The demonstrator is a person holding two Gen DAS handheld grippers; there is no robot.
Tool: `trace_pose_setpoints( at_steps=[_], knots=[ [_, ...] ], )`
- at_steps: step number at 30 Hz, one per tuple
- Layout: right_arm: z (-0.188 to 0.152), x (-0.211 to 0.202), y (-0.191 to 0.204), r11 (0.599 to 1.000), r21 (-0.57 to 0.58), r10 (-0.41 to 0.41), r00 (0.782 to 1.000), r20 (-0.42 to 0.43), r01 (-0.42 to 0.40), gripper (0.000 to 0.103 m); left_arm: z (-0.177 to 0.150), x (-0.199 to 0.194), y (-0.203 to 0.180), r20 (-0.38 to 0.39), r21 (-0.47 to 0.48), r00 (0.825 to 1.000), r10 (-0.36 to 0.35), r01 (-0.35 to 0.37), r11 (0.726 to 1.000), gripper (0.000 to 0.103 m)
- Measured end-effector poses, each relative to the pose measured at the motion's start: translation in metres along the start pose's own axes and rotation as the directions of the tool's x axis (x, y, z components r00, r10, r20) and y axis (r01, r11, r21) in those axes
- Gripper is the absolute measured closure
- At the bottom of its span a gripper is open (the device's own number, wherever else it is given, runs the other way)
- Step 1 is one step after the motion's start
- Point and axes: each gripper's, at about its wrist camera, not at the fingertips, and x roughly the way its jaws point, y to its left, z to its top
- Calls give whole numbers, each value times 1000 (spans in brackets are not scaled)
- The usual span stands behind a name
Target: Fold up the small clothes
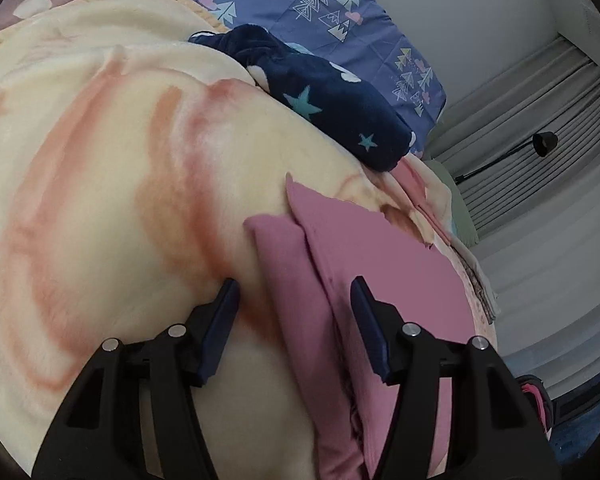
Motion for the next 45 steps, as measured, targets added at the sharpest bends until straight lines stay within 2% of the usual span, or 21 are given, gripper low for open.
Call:
trace_pose_setpoints(
  at_steps=[1,2,5,7,10,13,14,17,20,22,24,25,26,27,31,33,34,36,38,43,45],
  knots=[
    [0,2,-1,1000,3,-6,1000,-1,6,100,7,5,-3,3,4,1000,-4,4,1000,84],
    [1,4,-3,1000,11,-7,1000,-1,7,99,12,7,-4,-6,-2,1000,-11,11,1000,100],
    [8,-18,-11,999,42,-11,997,73,8,100,22,-13,-27,74,79,996,-49,43,996,100],
    [11,-30,-11,1000,0,-25,995,101,25,100,21,-22,-37,143,167,990,7,-31,986,100],
    [4,-12,-2,999,-52,16,999,34,-14,99,21,-4,-12,99,118,991,92,-104,988,100],
    [-5,-3,7,997,-71,17,1000,4,-16,95,12,2,17,53,31,998,41,-43,999,99],
    [-5,-8,7,997,-76,13,1000,26,-11,90,12,-4,21,59,2,998,11,-11,1000,93],
    [-5,-16,1,998,-66,9,998,55,-6,81,12,-22,19,102,-7,994,-27,28,1000,57],
    [-8,-24,-1,999,-47,-4,998,57,7,68,9,-27,14,94,-4,992,-78,79,997,51],
    [-10,-20,2,999,-45,-8,999,31,10,68,6,-12,11,26,-7,995,-95,95,995,51],
    [-9,-10,6,999,-41,-13,1000,-5,13,69,5,5,3,-5,26,999,-37,37,999,51],
    [-8,-6,8,999,-40,-13,1000,-8,13,75,7,8,1,2,40,1000,-11,11,999,54],
    [-7,-2,9,999,-40,-5,1000,-9,5,99,10,11,-2,13,47,1000,4,-4,999,86],
    [-5,3,10,1000,-30,-1,1000,-23,0,100,14,12,-2,11,47,1000,0,-1,999,96],
    [-3,-11,0,1000,12,-24,999,46,23,98,16,5,1,80,40,996,-29,26,999,96],
    [-5,-11,-5,999,38,8,1000,19,-9,76,12,9,8,51,10,999,-9,9,1000,91],
    [-7,-11,-5,999,38,5,1000,3,-5,74,10,8,11,47,-1,999,-20,20,1000,88],
    [-10,-14,-3,1000,25,-7,1000,0,7,69,6,3,12,37,-10,997,-69,69,998,67],
    [-12,-16,2,1000,6,-13,1000,-2,13,59,3,0,9,23,9,993,-114,114,993,54],
    [-7,-3,14,998,-31,-54,998,-12,54,58,0,14,-12,-26,106,998,-57,60,993,40],
    [-2,6,13,998,-18,-63,998,-23,63,68,2,21,-17,-38,128,999,-26,30,991,41]
  ],
)
